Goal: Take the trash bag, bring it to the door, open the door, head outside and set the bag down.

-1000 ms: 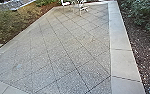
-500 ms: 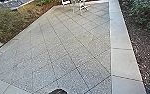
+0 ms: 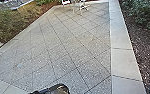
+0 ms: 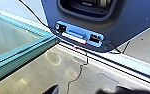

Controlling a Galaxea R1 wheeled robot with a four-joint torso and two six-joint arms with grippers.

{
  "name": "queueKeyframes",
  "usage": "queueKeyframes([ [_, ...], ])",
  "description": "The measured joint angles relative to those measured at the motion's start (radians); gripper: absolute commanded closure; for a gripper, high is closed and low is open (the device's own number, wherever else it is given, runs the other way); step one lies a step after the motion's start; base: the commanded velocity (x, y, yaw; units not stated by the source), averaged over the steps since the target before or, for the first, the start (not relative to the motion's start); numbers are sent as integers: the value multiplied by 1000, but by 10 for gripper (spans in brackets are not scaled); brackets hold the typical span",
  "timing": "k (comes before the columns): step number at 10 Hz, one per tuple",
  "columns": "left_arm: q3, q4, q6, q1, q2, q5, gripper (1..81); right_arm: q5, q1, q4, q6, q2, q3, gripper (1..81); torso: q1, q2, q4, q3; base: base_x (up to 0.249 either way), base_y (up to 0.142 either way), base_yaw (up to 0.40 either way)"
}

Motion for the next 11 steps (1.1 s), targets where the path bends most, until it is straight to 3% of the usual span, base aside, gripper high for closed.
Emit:
queueKeyframes([
  [1,1,0,0,-4,10,8,10,0,0,0,0,0,0,10,0,0,0,0,0,0,0],
  [6,-1,1,1,3,26,31,10,0,-10,2,4,0,0,10,0,0,0,3,0,0,0],
  [8,-8,25,17,76,40,32,10,0,-10,2,4,0,0,10,0,1,-3,44,0,0,0],
  [9,-13,52,22,134,54,31,10,-11,-12,-1,2,-1,0,10,0,1,-14,69,0,0,0],
  [11,-38,122,28,268,107,4,10,-22,-23,-4,0,1,0,10,0,1,-64,121,0,0,0],
])
